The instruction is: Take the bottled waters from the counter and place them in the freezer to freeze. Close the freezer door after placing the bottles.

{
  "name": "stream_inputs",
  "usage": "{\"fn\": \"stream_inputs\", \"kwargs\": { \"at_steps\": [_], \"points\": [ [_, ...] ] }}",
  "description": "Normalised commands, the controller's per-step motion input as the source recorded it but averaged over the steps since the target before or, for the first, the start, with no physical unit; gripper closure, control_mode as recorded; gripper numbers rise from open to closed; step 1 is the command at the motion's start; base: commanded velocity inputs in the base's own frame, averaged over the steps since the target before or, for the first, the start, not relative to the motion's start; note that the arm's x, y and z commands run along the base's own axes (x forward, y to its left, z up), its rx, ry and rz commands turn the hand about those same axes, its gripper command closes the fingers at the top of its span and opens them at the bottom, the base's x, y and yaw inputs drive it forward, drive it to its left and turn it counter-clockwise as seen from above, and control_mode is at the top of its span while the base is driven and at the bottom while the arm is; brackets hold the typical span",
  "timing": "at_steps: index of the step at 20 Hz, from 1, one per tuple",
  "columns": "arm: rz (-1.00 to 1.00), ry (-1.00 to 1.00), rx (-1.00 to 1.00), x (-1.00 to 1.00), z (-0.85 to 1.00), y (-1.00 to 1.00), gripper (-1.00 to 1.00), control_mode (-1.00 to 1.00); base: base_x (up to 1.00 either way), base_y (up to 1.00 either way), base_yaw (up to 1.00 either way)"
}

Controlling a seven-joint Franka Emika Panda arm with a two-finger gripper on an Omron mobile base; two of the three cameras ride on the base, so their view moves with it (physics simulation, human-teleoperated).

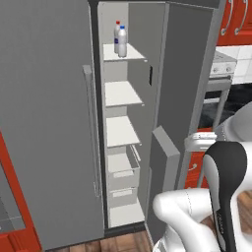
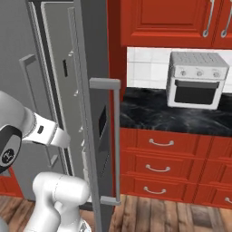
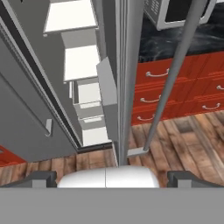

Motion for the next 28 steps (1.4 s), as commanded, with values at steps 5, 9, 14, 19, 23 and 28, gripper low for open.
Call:
{"fn": "stream_inputs", "kwargs": {
  "at_steps": [5, 9, 14, 19, 23, 28],
  "points": [
    [0.0, 0.0, 0.0, 0.0, 0.0, 0.0, -1.0, 1.0, 0.0, -0.32, 0.1],
    [0.0, 0.0, 0.0, 0.0, 0.0, 0.0, -1.0, 1.0, 0.0, -0.28, 0.09],
    [0.0, 0.0, 0.0, 0.0, 0.0, 0.0, -1.0, 1.0, 0.01, -0.39, 0.04],
    [0.0, 0.0, 0.0, 0.0, 0.0, 0.0, -1.0, 1.0, 0.0, -0.4, 0.0],
    [0.0, 0.0, 0.0, 0.0, 0.0, 0.0, -1.0, 1.0, 0.0, -0.01, 0.0],
    [0.0, 0.0, 0.0, 0.0, 0.0, 0.0, -1.0, 1.0, 0.0, 0.0, 0.0]
  ]
}}
